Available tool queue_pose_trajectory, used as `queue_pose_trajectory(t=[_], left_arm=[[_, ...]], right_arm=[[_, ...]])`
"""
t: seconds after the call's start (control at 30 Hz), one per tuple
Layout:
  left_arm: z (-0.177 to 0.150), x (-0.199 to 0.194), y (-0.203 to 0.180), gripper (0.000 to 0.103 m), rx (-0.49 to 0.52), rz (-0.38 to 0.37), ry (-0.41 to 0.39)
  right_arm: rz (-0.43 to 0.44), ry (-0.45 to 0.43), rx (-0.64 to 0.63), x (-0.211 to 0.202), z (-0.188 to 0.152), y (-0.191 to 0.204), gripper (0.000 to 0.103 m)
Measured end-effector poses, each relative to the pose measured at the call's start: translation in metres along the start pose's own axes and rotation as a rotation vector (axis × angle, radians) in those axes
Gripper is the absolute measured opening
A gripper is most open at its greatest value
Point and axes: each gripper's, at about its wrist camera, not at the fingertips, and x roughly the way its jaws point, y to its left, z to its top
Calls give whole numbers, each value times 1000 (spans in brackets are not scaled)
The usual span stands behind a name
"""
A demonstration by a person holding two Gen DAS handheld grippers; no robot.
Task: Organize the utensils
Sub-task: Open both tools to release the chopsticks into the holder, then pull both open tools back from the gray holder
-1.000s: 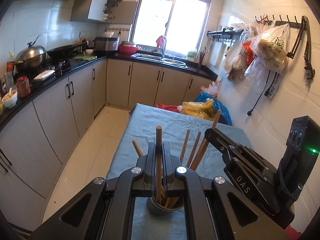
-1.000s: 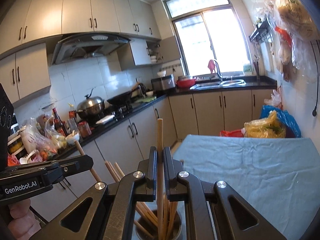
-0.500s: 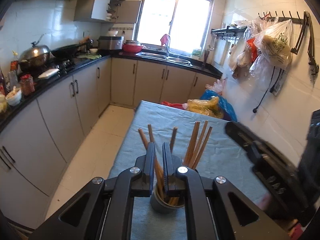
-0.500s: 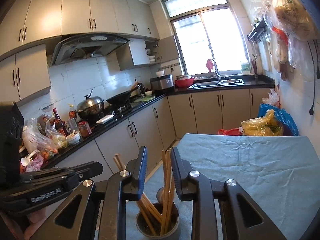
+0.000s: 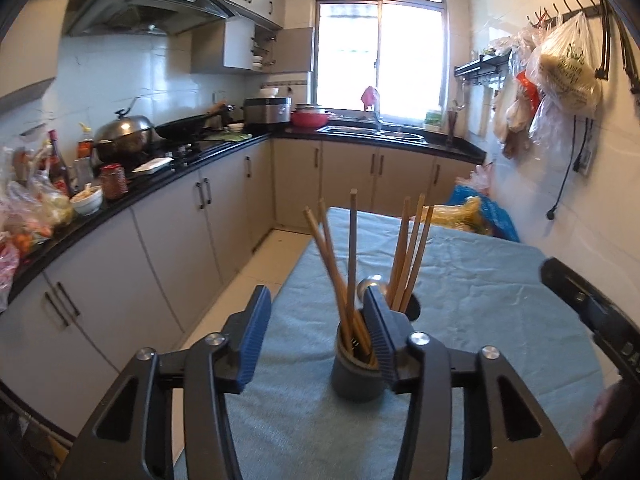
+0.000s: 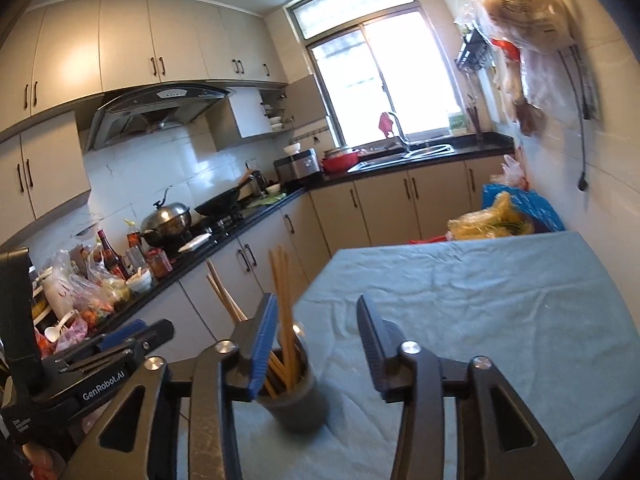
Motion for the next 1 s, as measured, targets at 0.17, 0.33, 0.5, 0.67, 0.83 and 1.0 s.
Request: queue_pose_trajectory(t=[0.17,0.33,0.5,0.67,0.83,1.0], left_arm=[[-27,-1,-6,64,19,58,24],[-56,-2,-14,70,57,100,48],[-78,-2,-18,74,66,119,77],[-89,0,-20,75,77,151,96],[-95,2,-20,77,93,157,105],[-99,6,-20,79,95,158,114]], right_arm=[[-50,23,-25,-19,-25,-11,59],[-90,59,-34,-32,-53,-15,69],[-129,99,-71,-40,-83,-8,75],[-150,105,-114,-44,-98,-4,77],[-139,116,-108,-41,-103,-3,79],[-139,121,-120,-38,-104,1,80]])
